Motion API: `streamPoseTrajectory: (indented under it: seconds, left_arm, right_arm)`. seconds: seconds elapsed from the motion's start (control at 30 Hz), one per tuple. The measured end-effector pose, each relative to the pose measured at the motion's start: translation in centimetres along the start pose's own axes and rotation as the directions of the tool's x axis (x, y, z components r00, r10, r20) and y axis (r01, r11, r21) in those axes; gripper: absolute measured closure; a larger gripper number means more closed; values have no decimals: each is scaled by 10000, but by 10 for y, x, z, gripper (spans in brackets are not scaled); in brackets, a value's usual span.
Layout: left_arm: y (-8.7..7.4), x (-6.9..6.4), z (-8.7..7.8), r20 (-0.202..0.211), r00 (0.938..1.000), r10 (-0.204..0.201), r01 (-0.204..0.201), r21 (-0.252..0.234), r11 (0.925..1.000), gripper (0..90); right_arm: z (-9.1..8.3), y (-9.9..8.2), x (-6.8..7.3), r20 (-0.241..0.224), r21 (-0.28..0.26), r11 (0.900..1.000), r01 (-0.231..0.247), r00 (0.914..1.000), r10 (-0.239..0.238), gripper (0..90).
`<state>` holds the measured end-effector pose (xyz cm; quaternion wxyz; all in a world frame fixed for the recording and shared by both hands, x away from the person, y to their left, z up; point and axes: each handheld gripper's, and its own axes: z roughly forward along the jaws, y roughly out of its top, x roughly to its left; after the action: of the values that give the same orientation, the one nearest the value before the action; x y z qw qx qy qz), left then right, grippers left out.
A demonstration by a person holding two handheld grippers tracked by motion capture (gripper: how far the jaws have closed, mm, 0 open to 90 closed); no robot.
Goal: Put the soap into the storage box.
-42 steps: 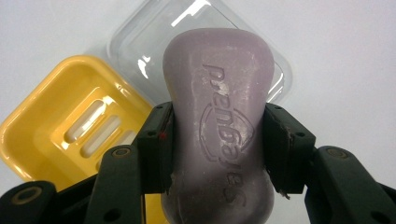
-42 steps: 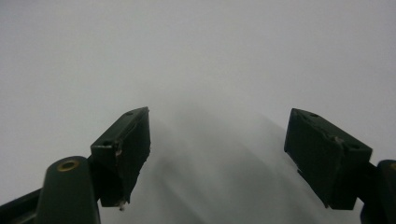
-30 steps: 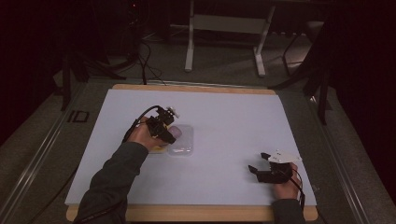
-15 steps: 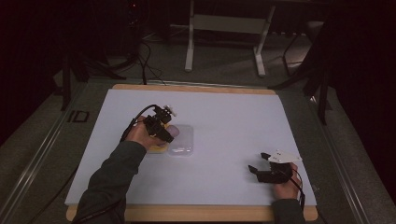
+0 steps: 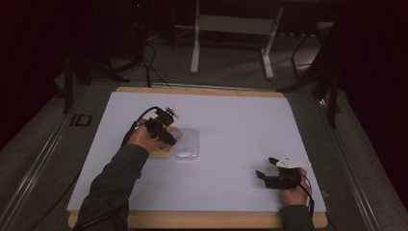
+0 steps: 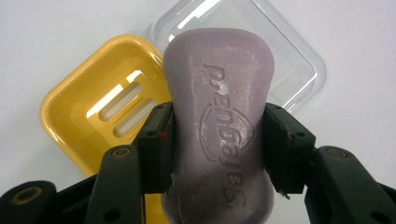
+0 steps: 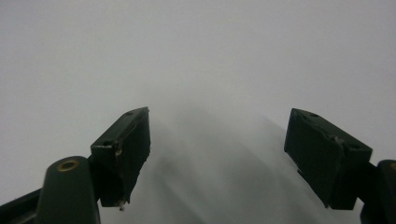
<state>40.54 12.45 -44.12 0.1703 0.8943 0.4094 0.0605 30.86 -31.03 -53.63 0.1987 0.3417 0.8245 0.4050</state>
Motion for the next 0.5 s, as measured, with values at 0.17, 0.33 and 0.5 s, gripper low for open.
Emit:
streamPoseTrajectory:
  seconds: [0.17,0.33,0.5]
  left_arm:
    - [0,2,2,-43,10000,-78,78,15,10000,495]
    - [-1,4,0,-54,9999,-122,122,-17,9999,495]
    - [-2,7,-1,-88,9997,-206,205,-50,9998,495]
  right_arm:
    - [0,0,0,-8,-2,10000,-7,10000,7,223]
    - [0,0,0,-3,4,10000,-4,10000,4,222]
    - [0,0,0,2,6,10000,-14,10000,14,222]
